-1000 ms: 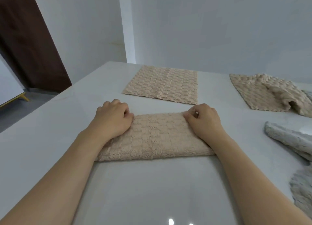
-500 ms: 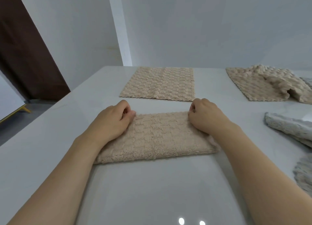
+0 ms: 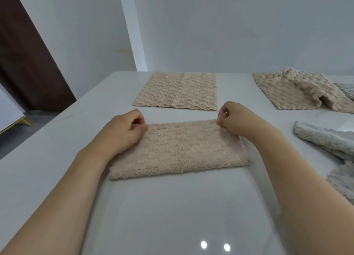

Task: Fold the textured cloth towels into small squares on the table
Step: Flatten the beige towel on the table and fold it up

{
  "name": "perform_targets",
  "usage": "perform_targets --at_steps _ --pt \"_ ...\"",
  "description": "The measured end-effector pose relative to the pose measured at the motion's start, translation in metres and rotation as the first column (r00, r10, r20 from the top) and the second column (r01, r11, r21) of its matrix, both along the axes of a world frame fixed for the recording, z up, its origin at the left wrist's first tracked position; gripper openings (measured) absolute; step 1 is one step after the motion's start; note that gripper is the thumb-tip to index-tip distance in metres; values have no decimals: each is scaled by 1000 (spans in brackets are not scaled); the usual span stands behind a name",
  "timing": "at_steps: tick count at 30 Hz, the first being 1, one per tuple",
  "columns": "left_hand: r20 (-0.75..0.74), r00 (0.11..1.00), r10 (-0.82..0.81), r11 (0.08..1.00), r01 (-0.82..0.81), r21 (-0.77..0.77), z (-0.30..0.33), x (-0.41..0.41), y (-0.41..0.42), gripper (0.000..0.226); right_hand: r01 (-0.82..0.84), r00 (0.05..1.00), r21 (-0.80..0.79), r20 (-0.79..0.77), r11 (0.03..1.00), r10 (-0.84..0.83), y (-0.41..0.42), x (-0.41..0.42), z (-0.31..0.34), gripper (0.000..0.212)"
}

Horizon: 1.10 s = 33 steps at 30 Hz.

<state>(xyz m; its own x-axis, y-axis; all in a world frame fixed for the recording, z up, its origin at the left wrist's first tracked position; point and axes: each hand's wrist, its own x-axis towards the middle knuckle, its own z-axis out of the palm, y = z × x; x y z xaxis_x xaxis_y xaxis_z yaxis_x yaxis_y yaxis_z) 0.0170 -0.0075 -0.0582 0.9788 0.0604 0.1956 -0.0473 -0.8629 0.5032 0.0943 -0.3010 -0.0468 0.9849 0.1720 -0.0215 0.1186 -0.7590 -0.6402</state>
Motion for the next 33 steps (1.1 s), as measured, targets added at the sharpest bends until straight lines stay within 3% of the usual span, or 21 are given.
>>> perform_targets --at_steps 5,10,12,13,15,18,20,23,27,33 --pt "74 997 -27 972 43 -231 -7 5 -3 10 87 995 204 22 975 -94 -10 4 -9 26" --pt "102 988 117 966 -89 -242 -13 12 -1 11 133 986 285 55 949 -154 -10 7 -15 35" --pt "59 985 165 975 -154 -159 -15 13 -3 8 163 974 177 130 971 -187 -8 8 -16 34" --pt "77 980 184 982 -181 -46 -13 12 -6 8 179 966 61 177 982 -187 -5 7 -14 34" --pt "227 954 197 970 -223 99 -6 8 -15 16 195 949 -174 281 965 -141 5 2 -6 36" --pt "357 926 123 992 -119 -32 7 -11 -47 25 107 934 -239 356 965 -15 31 -24 3 33" --pt "275 961 -1 1000 -1 10 1 -21 -71 36 -27 942 -243 318 970 105 46 -47 -4 35" --pt "87 986 -139 968 117 221 -18 -21 -87 50 -140 950 -357 214 924 227 51 -65 -27 47" --pt "-187 979 -81 913 148 380 -27 -18 -85 59 -154 960 -441 145 884 239 44 -59 -37 55" --pt "-267 964 10 922 95 375 -25 -19 -71 64 -132 980 -463 74 876 187 25 -50 -36 57"
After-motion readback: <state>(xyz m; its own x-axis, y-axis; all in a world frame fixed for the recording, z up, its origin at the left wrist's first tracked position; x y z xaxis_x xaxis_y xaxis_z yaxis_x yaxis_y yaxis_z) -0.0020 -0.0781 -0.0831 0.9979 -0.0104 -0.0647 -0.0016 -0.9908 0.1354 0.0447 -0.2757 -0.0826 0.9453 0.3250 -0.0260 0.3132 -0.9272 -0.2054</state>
